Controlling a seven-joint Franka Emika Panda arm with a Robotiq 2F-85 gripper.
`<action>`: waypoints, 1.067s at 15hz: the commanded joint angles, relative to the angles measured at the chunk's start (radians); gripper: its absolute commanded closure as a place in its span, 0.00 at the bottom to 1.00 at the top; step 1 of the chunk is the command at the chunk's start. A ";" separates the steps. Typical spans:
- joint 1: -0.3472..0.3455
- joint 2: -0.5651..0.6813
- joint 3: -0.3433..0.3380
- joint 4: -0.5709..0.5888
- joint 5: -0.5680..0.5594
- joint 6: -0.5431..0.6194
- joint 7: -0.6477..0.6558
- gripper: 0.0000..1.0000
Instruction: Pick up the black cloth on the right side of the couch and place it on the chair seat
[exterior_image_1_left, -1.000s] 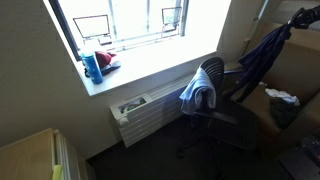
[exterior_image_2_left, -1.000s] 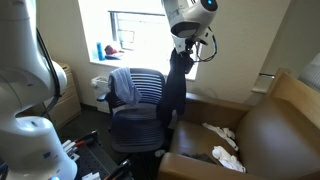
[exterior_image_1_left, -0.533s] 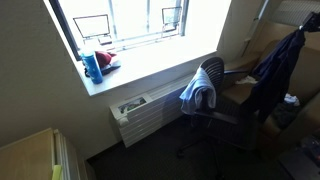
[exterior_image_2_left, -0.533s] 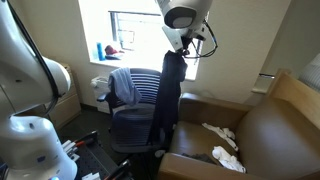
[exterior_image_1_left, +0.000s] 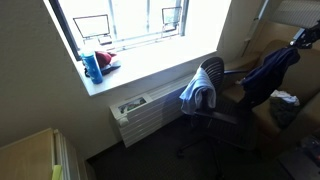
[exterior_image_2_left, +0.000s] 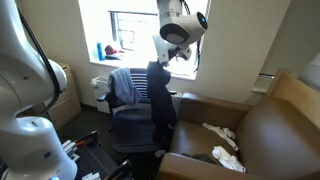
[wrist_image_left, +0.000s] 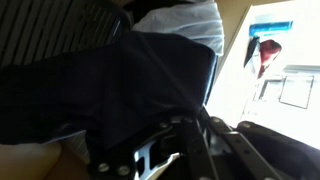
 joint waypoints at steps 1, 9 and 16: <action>0.245 0.034 -0.223 0.022 0.064 -0.148 0.015 0.98; 0.872 -0.002 -0.684 -0.104 0.380 -0.294 -0.364 0.98; 1.161 0.095 -0.919 -0.041 0.437 -0.171 -0.801 0.98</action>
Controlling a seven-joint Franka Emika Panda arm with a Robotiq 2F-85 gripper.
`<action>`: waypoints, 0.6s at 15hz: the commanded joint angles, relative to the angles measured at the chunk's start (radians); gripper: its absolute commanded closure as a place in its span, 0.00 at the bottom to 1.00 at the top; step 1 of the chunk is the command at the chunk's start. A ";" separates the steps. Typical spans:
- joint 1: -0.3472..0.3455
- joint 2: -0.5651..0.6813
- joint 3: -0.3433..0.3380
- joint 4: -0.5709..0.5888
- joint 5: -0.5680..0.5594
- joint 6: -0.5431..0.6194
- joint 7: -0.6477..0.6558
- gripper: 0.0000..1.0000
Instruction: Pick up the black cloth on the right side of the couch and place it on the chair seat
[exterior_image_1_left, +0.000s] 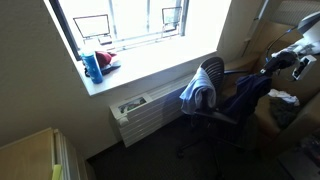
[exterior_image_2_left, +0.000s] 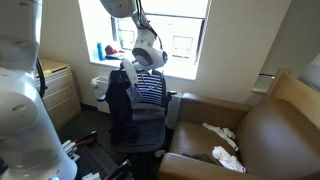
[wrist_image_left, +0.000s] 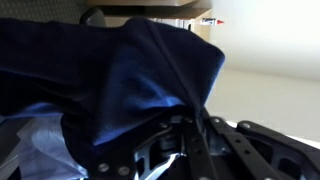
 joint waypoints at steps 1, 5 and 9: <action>0.063 0.033 -0.093 0.057 0.016 0.034 -0.186 0.98; 0.080 0.046 -0.114 0.114 0.221 0.041 -0.334 0.98; 0.140 0.048 -0.109 0.160 0.443 0.075 -0.502 0.69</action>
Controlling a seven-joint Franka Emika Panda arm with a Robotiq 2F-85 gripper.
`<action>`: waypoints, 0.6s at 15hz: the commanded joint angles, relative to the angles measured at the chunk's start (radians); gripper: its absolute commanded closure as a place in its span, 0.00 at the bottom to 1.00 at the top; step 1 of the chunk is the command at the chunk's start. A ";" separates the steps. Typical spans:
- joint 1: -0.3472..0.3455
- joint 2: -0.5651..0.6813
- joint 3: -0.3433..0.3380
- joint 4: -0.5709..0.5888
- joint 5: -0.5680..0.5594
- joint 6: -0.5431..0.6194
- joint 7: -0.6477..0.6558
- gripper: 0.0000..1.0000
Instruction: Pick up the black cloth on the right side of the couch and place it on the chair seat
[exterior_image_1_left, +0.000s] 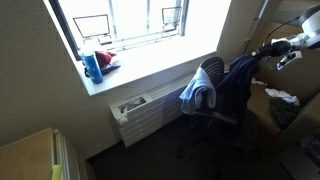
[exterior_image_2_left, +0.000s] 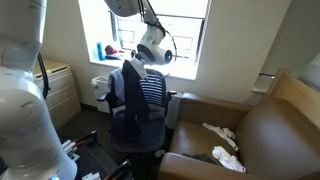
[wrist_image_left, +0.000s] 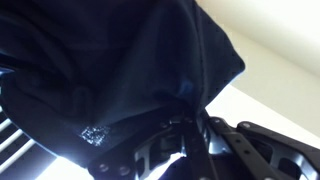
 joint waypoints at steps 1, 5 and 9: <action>0.053 -0.002 -0.039 0.012 0.056 -0.003 -0.037 0.93; 0.081 -0.002 -0.035 0.031 0.106 0.013 -0.081 0.69; 0.081 -0.019 -0.082 0.014 0.106 0.117 0.056 0.28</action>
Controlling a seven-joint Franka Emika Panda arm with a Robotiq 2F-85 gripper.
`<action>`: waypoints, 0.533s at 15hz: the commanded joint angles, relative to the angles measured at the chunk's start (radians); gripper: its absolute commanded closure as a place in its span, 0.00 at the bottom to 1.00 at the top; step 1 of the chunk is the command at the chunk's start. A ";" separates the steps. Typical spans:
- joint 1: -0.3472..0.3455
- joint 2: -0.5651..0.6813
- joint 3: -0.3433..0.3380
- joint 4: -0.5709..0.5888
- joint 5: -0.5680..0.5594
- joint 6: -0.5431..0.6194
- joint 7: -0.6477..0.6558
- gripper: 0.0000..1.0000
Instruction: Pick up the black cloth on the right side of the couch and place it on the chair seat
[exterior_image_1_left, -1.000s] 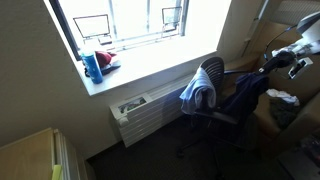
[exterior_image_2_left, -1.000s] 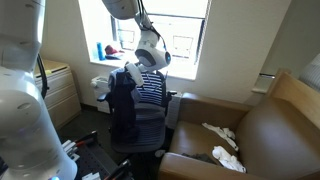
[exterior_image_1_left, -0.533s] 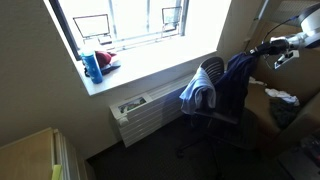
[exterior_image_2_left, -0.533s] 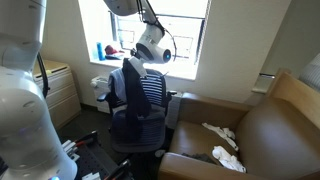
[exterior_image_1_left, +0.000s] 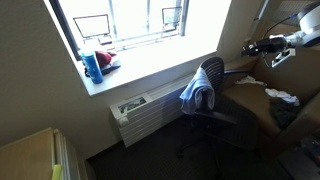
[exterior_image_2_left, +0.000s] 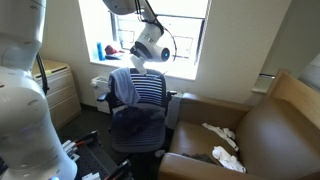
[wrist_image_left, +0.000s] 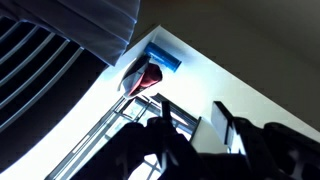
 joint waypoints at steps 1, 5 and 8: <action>0.013 -0.024 -0.069 -0.025 -0.006 0.102 0.118 0.22; -0.006 0.000 -0.118 -0.028 -0.017 0.120 0.134 0.00; -0.021 0.005 -0.136 -0.034 -0.017 0.108 0.126 0.00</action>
